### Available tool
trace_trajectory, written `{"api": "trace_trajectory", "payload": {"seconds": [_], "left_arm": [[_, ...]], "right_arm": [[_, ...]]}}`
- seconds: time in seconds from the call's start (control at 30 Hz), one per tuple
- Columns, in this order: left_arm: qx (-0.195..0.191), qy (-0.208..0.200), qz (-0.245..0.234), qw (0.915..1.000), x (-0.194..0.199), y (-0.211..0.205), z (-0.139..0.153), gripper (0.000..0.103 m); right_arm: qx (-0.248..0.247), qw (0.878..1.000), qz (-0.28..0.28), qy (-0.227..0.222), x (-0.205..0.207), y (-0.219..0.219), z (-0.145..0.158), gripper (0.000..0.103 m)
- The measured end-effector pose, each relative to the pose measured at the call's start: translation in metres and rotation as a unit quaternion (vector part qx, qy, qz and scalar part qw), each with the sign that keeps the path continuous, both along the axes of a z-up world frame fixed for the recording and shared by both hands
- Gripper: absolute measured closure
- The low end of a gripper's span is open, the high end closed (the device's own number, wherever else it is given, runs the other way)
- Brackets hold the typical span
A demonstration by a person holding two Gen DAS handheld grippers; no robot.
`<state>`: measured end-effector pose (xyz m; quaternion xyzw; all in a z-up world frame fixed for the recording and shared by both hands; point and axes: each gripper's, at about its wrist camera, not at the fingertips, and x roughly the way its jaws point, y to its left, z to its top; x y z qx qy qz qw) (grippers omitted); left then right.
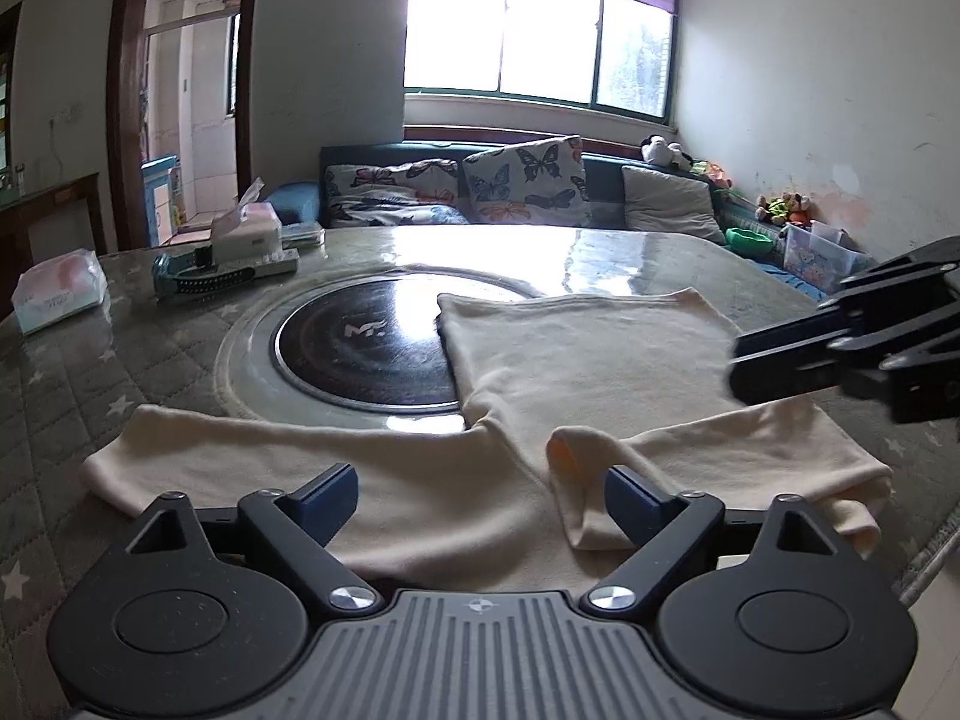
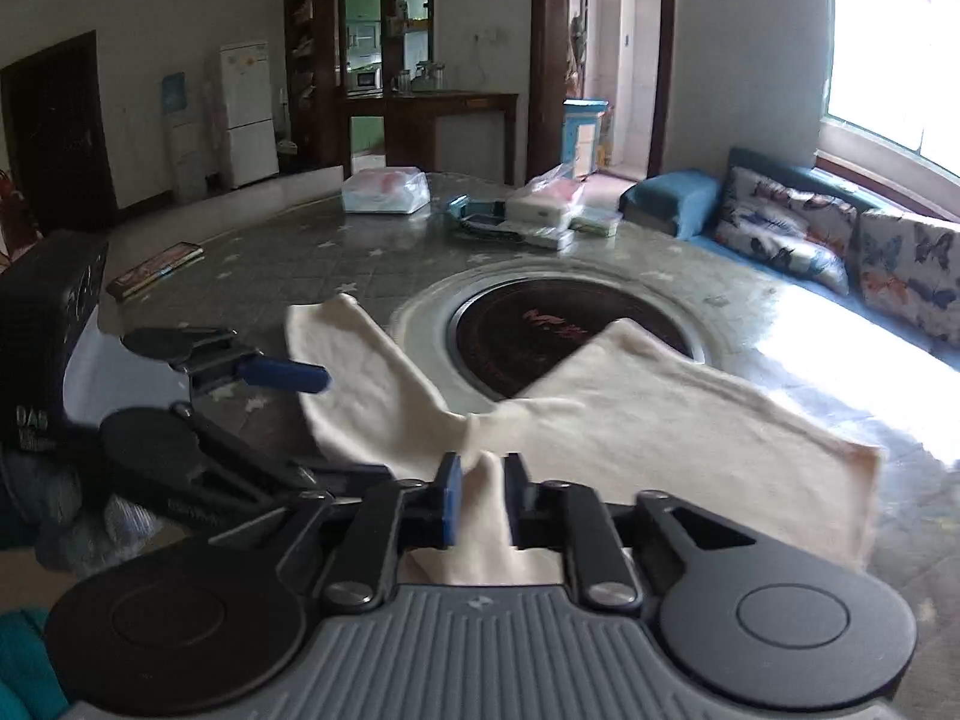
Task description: Fold clothes
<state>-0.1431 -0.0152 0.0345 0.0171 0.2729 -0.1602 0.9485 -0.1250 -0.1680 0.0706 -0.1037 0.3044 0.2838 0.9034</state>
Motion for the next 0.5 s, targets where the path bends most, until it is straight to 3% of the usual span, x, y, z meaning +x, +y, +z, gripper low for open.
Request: {"api": "trace_trajectory", "payload": {"seconds": [0.23,0.37,0.5], "left_arm": [[0.010,-0.009,-0.047,0.9988,0.009,-0.028,-0.002,0.032],[0.022,0.006,-0.068,0.9974,0.013,-0.043,-0.009,0.044],[0.033,0.022,-0.079,0.9961,0.013,-0.050,-0.015,0.045]], "right_arm": [[-0.033,0.993,-0.113,0.026,-0.023,-0.079,-0.015,0.084],[-0.020,0.988,-0.148,0.049,-0.035,-0.106,-0.032,0.084],[-0.002,0.987,-0.155,0.050,-0.039,-0.118,-0.040,0.084]]}}
